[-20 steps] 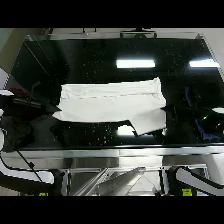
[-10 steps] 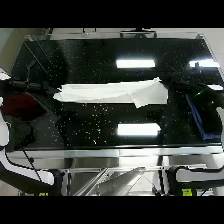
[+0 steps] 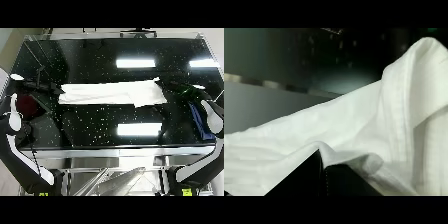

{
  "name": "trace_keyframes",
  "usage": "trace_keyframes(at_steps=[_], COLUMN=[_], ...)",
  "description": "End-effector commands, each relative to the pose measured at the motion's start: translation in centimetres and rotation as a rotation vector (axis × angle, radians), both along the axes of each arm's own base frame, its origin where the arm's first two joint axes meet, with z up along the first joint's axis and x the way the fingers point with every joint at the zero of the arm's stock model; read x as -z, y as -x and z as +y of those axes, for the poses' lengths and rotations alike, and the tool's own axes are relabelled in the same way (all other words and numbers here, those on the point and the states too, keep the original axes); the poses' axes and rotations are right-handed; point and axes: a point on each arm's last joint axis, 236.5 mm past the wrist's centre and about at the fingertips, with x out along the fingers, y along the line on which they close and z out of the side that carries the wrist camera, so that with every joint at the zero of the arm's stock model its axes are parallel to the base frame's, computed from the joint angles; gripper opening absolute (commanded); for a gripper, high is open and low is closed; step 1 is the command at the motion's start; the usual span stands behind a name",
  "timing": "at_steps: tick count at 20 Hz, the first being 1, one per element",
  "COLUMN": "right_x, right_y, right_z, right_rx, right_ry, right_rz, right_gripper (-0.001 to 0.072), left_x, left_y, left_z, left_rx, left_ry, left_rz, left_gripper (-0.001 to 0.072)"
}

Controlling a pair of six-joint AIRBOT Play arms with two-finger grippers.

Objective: Fold the shirts.

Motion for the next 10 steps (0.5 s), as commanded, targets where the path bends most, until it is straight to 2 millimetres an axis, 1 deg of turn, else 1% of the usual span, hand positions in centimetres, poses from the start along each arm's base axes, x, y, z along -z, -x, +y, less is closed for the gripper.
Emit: trace_keyframes(at_steps=[1,2,4,5,6,7,8,9,10], right_x=[0.7,0.8,1.2,1.4,1.3,1.1,1.1,1.4,1.9], right_y=[-0.3,-0.3,-0.1,0.1,0.2,0.4,0.5,0.6,1.0], right_z=[-1.0,-1.3,-1.5,-1.6,-1.6,-1.8,-2.4,-3.4,-4.5], right_rx=[-0.04,-0.048,-0.075,-0.092,-0.113,-0.135,-0.142,-0.132,-0.127], right_ry=[0.096,0.115,0.162,0.185,0.205,0.23,0.259,0.285,0.319], right_rz=[-0.051,-0.054,-0.051,-0.051,-0.054,-0.054,-0.033,0.019,0.077], right_gripper=[0.0065,0.0162,0.0173,0.0257,0.0441,0.0528,0.0532,0.0637,0.067], left_x=[1.3,1.1,0.3,-0.3,-1.0,-1.5,-1.7,-2.0,-2.5], left_y=[-1.0,-1.2,-1.7,-2.1,-2.3,-2.4,-2.2,-1.8,-1.5], left_z=[0.4,0.5,0.8,1.2,1.6,2.6,3.8,5.4,6.7], left_rx=[-0.01,-0.013,-0.013,-0.023,-0.035,-0.042,-0.049,-0.057,-0.076], left_ry=[-0.003,-0.005,-0.013,-0.015,-0.02,-0.048,-0.095,-0.156,-0.203], left_rz=[0.004,-0.003,-0.026,-0.034,-0.035,-0.029,-0.009,0.02,0.04], left_gripper=[0.0286,0.0289,0.0289,0.0289,0.0289,0.0289,0.0289,0.029,0.0289])
